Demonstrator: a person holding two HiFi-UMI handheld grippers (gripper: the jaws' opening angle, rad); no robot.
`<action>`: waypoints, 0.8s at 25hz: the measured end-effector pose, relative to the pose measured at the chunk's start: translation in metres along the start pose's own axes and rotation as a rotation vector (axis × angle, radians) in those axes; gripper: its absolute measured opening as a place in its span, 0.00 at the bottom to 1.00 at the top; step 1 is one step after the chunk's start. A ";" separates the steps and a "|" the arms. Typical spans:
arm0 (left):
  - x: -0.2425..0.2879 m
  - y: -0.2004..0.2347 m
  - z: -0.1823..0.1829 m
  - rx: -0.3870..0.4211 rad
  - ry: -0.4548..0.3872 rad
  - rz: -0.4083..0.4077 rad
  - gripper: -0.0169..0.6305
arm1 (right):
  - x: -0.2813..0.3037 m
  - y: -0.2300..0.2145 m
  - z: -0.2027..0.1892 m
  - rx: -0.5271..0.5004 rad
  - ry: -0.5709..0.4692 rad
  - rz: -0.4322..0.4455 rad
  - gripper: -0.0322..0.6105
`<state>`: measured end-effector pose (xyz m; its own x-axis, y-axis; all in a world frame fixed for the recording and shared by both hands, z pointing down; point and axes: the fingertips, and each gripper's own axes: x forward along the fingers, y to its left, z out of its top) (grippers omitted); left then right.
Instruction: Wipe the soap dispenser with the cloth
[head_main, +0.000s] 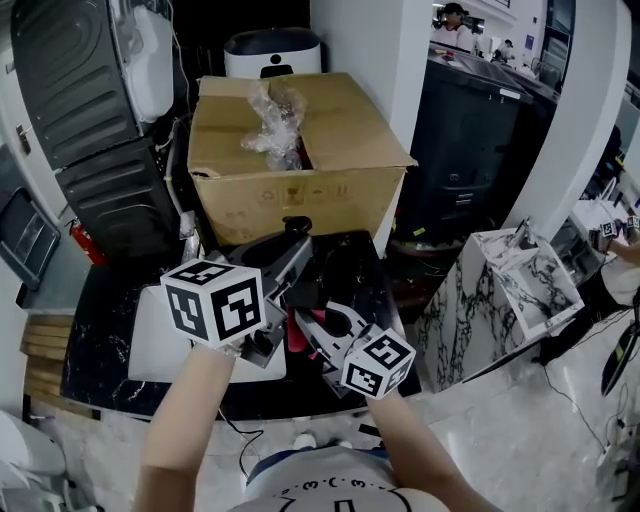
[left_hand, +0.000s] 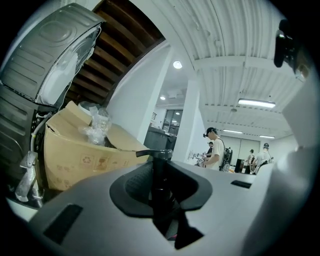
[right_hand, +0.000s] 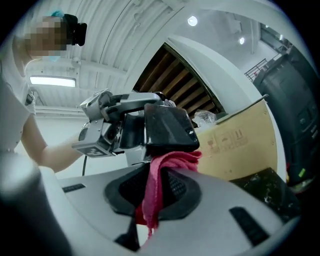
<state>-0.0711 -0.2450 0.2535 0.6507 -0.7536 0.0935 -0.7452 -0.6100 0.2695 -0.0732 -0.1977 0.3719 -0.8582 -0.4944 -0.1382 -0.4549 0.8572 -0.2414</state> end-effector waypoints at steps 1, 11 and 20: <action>0.000 0.002 0.000 0.004 -0.002 0.005 0.17 | -0.001 0.005 0.000 -0.004 0.001 0.016 0.13; -0.002 0.011 -0.009 0.060 -0.024 -0.014 0.17 | -0.003 0.019 -0.022 -0.025 0.072 0.070 0.13; -0.016 -0.002 -0.007 0.069 -0.043 -0.099 0.17 | -0.020 -0.033 -0.007 0.016 0.023 -0.099 0.13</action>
<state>-0.0787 -0.2300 0.2586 0.7161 -0.6974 0.0280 -0.6865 -0.6964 0.2092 -0.0429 -0.2146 0.3895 -0.8143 -0.5734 -0.0908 -0.5345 0.8015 -0.2680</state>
